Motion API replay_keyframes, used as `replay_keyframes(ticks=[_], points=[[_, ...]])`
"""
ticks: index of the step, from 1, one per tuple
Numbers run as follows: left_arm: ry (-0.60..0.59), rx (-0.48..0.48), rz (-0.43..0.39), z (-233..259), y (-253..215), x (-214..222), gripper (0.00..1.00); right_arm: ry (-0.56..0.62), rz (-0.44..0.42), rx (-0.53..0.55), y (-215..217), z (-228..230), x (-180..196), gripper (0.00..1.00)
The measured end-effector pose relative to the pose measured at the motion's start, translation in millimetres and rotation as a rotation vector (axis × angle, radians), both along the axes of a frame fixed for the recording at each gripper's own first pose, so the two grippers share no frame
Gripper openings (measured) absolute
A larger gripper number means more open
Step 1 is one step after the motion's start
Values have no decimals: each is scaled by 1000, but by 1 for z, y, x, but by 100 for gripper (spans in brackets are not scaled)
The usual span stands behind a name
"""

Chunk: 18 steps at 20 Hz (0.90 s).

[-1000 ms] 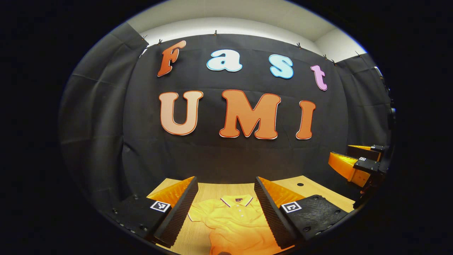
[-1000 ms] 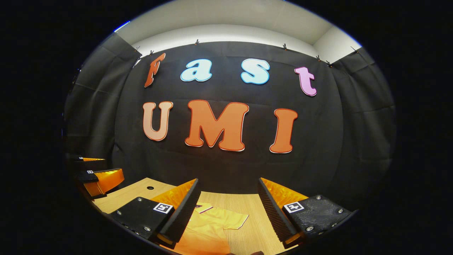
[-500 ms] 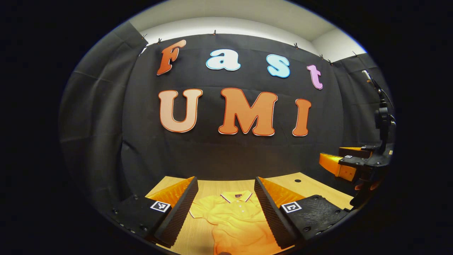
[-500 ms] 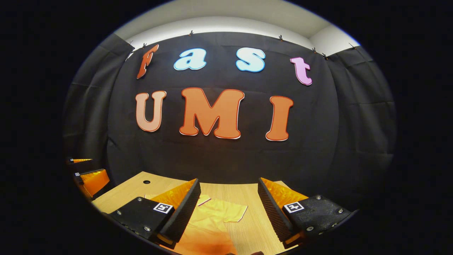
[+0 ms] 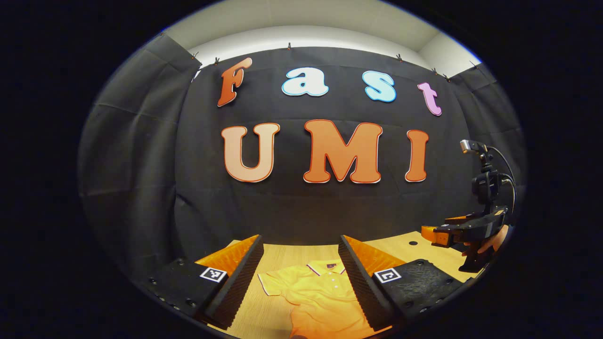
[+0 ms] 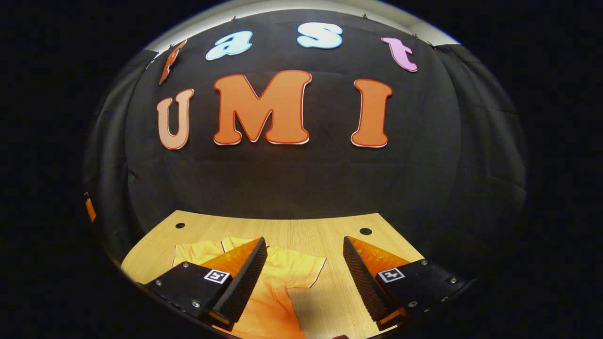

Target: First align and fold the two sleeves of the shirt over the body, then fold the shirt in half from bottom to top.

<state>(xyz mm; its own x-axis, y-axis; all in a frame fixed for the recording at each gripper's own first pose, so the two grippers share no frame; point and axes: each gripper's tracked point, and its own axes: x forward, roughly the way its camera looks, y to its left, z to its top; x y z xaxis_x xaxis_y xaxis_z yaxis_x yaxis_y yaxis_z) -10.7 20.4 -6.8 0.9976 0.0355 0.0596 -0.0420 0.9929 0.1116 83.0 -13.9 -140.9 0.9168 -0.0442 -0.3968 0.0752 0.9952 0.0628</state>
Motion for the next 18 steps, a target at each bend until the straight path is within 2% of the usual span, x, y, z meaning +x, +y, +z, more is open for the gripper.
replay_keyframes(ticks=[6,12,16,18], points=[[18,8,86,-8,-5,10,98,131,59,15,-3,-51,53,98],[60,-11,210,-22,9,17,98,386,99,60,-4,-123,92,98],[119,-25,255,-40,10,18,98,587,121,88,-10,-176,97,99],[163,-18,267,-55,8,18,98,696,175,151,4,-198,93,98]])
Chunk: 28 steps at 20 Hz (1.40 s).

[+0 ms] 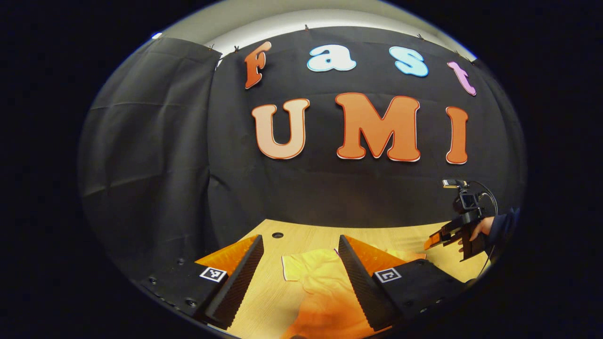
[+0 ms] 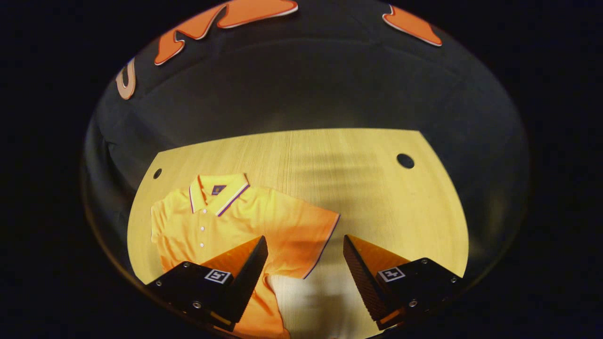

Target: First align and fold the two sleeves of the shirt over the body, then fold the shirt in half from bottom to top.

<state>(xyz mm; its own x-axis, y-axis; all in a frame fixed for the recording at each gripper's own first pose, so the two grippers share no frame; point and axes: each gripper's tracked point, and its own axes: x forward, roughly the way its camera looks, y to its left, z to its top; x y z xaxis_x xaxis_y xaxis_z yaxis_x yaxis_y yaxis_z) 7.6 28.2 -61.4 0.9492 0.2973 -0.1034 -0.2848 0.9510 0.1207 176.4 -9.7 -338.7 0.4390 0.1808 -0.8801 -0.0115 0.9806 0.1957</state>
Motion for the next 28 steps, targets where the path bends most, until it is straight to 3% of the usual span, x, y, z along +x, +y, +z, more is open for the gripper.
replay_keyframes(ticks=[10,14,16,17,18,19,20,21,24,25,26,28], points=[[125,-40,55,-44,-3,11,98,244,77,-43,-5,-82,2,94],[148,-4,75,-51,-4,9,98,274,83,-62,-5,-101,3,82],[163,-8,87,-54,-3,8,97,298,96,-90,-9,-111,0,81],[167,-17,94,-57,-3,9,96,313,90,-101,-9,-111,3,66],[173,-24,99,-58,-2,9,96,311,92,-104,-9,-112,3,69],[177,-29,102,-61,-3,7,96,322,104,-112,-7,-112,3,55],[178,-30,103,-62,-3,7,96,321,111,-111,-6,-112,3,58],[178,-28,103,-62,-4,5,96,311,127,-107,-2,-111,4,32],[171,-31,104,-60,-6,2,96,286,154,-83,0,-109,8,9],[169,-32,105,-59,-5,2,97,301,128,-45,3,-108,7,9],[167,-35,107,-59,-5,1,97,309,104,-14,5,-103,9,3],[166,-37,118,-59,-3,0,96,224,95,29,11,-88,27,3]])
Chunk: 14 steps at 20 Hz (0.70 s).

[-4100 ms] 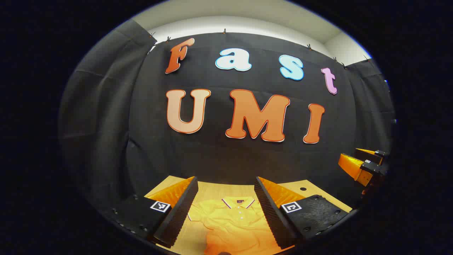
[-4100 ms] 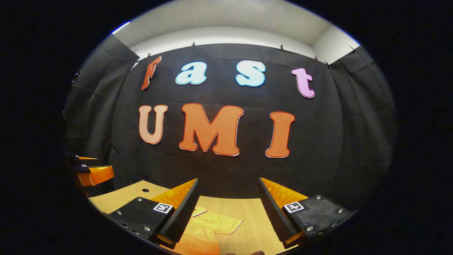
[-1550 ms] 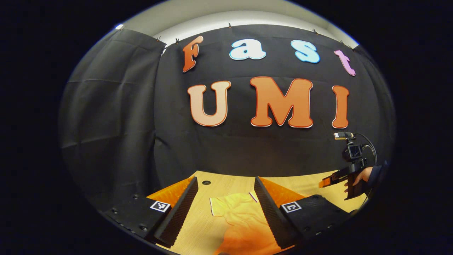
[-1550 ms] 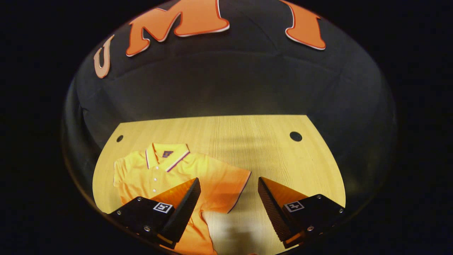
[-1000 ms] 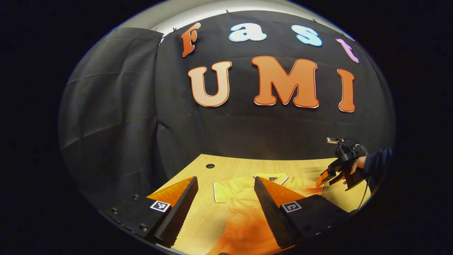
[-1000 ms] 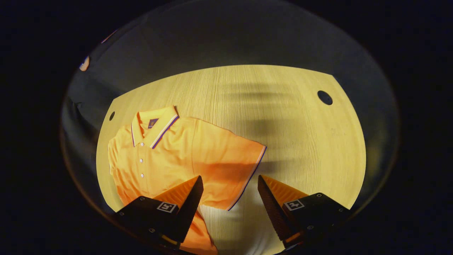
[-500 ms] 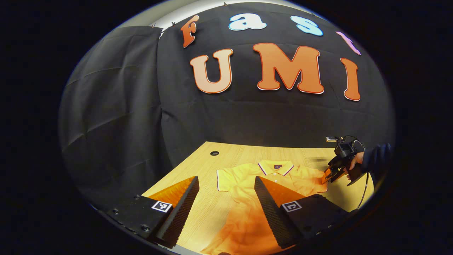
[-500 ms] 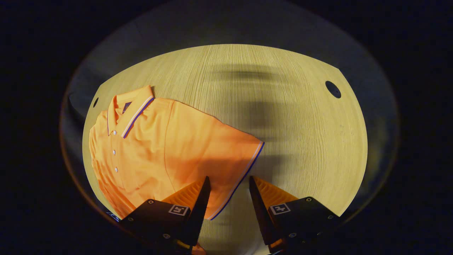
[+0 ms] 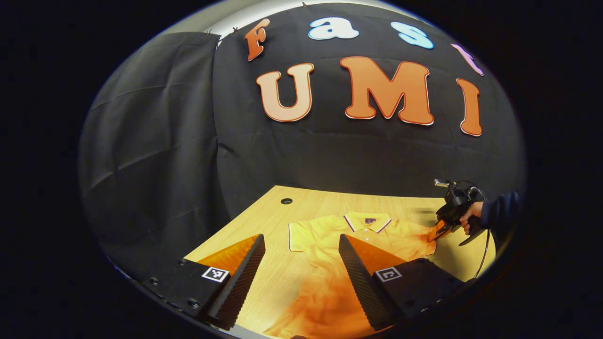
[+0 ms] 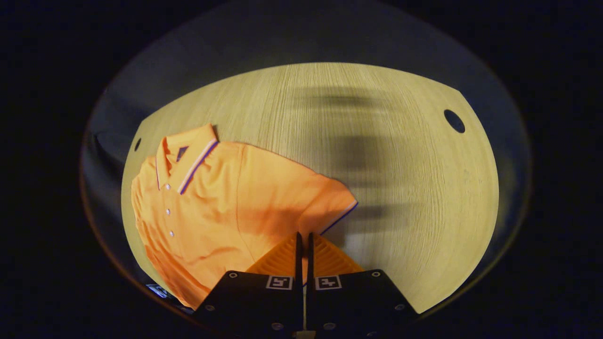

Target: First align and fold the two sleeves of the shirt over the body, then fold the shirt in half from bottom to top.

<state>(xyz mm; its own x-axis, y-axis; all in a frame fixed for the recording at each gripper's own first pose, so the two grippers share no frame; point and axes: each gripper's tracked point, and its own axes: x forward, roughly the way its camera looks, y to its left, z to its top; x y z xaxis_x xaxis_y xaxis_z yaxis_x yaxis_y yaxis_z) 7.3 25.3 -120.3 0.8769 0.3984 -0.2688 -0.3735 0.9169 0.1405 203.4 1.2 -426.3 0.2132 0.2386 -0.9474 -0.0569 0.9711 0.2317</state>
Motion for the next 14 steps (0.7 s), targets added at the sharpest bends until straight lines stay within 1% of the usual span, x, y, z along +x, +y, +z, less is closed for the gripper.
replay_keyframes(ticks=[4,8,11,14], points=[[1,-21,23,-2,5,-8,96,-10,-1,52,19,28,5,3],[-9,-36,30,-1,7,-8,96,-18,81,57,46,37,-5,3],[-11,-67,48,-6,10,-9,97,-20,116,91,71,50,-7,3],[-16,-59,71,-5,15,-12,96,-28,149,112,92,61,-5,3]])
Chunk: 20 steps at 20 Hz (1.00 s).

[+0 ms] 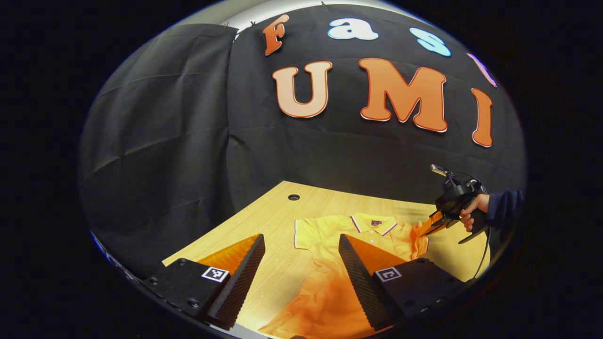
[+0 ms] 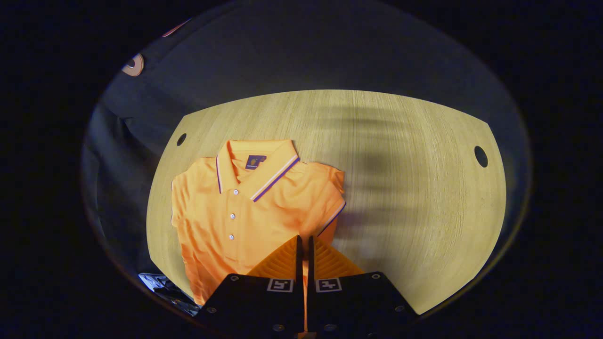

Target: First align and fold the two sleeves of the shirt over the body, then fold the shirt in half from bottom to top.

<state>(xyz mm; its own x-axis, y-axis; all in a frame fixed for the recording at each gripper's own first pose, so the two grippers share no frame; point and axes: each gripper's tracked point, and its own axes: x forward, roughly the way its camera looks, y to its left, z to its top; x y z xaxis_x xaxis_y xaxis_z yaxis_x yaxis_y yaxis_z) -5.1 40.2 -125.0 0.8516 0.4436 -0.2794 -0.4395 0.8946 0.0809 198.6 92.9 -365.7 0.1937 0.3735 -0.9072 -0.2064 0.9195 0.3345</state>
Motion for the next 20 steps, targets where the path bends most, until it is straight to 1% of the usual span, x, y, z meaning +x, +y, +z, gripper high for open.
replay_keyframes(ticks=[2,5,8,9,10,11,12,13,14,15,16,17,20], points=[[-5,3,10,3,1,-1,97,-1,13,10,14,2,2,3],[-1,-11,-8,2,-2,1,96,30,-38,13,24,0,5,3],[4,-26,5,3,6,-3,96,16,-24,54,36,6,5,3],[2,-29,10,4,8,-4,96,12,-16,64,37,8,4,13],[1,-36,15,4,10,-5,96,7,-11,78,39,9,4,18],[0,-48,18,4,12,-3,96,5,-5,81,38,12,4,26],[9,-73,11,0,13,0,96,-31,-1,86,34,21,5,54],[22,-90,7,-3,14,3,97,-65,2,94,32,29,7,63],[36,-112,-1,-6,16,6,97,-97,4,109,30,38,7,68],[47,-137,-10,-10,18,9,98,-125,-2,122,27,48,7,78],[55,-167,-21,-12,19,12,99,-151,-15,133,23,56,6,82],[60,-195,-36,-13,20,18,98,-176,-33,140,18,65,5,90],[99,-280,-77,-20,24,43,98,-273,-98,137,-5,92,-1,96]])
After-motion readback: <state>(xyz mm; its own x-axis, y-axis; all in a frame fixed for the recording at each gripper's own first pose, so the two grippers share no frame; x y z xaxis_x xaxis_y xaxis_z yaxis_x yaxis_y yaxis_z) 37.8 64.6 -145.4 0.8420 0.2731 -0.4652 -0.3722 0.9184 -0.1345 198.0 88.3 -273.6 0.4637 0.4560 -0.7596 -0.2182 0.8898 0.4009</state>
